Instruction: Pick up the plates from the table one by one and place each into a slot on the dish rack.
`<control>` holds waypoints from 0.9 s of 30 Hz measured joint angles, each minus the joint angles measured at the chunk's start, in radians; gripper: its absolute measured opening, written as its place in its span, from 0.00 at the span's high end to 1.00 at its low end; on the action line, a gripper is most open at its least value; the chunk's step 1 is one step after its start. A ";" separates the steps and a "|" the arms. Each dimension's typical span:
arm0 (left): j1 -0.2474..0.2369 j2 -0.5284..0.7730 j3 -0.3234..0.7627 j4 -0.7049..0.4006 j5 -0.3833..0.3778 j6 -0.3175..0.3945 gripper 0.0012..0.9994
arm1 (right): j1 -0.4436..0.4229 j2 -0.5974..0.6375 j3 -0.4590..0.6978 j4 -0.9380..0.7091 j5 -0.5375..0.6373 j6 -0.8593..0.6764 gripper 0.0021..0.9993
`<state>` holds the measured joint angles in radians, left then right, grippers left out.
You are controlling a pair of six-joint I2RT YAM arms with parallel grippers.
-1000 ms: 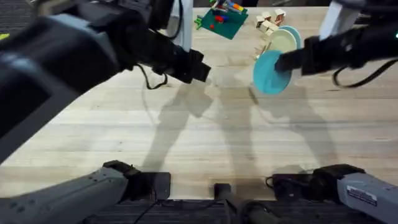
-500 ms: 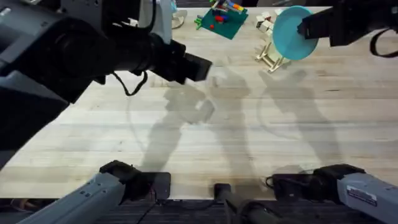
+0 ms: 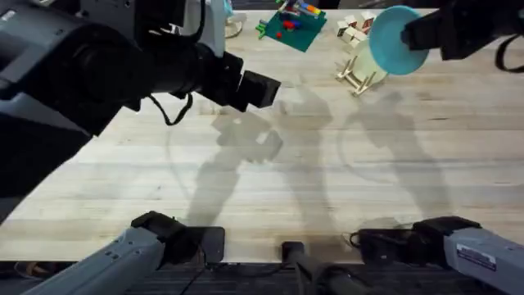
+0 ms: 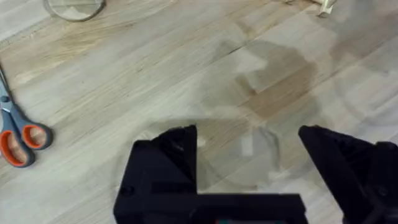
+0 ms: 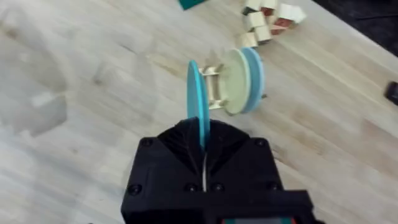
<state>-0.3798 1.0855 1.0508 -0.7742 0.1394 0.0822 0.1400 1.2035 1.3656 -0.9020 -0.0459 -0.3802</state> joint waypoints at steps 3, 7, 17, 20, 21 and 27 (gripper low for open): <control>0.000 0.000 0.000 0.000 -0.002 0.000 0.00 | -0.038 0.019 0.030 0.004 0.015 -0.015 0.97; 0.000 0.000 0.000 0.000 -0.002 0.000 0.00 | -0.102 0.064 0.087 0.005 0.016 -0.034 0.97; 0.000 0.000 0.000 0.000 -0.002 0.000 0.00 | -0.208 0.198 0.232 0.026 -0.060 -0.105 0.97; 0.000 0.000 0.000 0.000 -0.003 0.000 0.00 | -0.213 0.236 0.265 0.032 -0.066 -0.125 0.97; 0.000 0.000 -0.001 0.000 -0.002 0.000 0.01 | -0.214 0.248 0.274 0.032 -0.067 -0.130 0.97; 0.000 0.000 -0.001 0.000 -0.002 0.000 0.01 | -0.214 0.286 0.287 0.039 -0.074 -0.149 0.97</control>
<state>-0.3798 1.0855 1.0496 -0.7742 0.1371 0.0826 -0.0742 1.4890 1.6524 -0.8631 -0.1204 -0.5297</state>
